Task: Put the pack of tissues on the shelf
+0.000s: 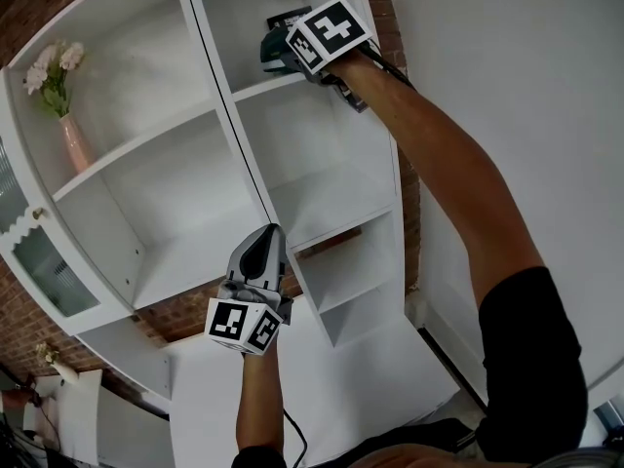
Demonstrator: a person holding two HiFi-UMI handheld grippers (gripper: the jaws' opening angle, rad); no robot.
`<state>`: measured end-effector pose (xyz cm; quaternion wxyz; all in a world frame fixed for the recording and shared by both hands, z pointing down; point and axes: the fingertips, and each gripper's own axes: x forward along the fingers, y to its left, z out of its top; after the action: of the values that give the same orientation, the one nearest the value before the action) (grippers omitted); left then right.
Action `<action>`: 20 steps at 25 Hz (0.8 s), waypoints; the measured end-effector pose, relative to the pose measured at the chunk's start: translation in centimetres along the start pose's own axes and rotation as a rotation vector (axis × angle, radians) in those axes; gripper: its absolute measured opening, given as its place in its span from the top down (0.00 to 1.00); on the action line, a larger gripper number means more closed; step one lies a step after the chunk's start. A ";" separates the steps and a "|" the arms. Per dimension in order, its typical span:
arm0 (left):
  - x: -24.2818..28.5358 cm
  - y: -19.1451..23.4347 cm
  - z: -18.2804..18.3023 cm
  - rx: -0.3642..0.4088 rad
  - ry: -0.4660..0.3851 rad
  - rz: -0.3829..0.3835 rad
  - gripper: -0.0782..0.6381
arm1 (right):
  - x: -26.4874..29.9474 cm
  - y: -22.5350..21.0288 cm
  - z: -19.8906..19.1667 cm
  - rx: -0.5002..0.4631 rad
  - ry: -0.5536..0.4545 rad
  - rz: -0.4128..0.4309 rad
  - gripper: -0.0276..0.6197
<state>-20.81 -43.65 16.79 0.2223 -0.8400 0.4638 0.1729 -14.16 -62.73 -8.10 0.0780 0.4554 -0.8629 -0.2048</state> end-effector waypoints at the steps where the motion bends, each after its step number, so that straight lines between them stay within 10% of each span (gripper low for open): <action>1: -0.1 0.1 0.1 -0.001 0.001 0.003 0.90 | 0.1 0.1 0.0 0.003 0.003 0.003 0.50; 6: -0.4 0.3 -0.3 -0.002 -0.010 -0.005 0.90 | -0.1 0.3 0.3 0.012 -0.020 0.009 0.35; 20: 0.5 -1.9 0.5 -0.009 -0.011 -0.022 0.90 | -7.5 0.1 1.9 0.079 -0.341 0.030 0.33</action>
<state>-18.99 -42.85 16.47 0.2230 -0.8451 0.4523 0.1773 -10.48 -56.00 -9.36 -0.0845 0.4040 -0.8776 -0.2440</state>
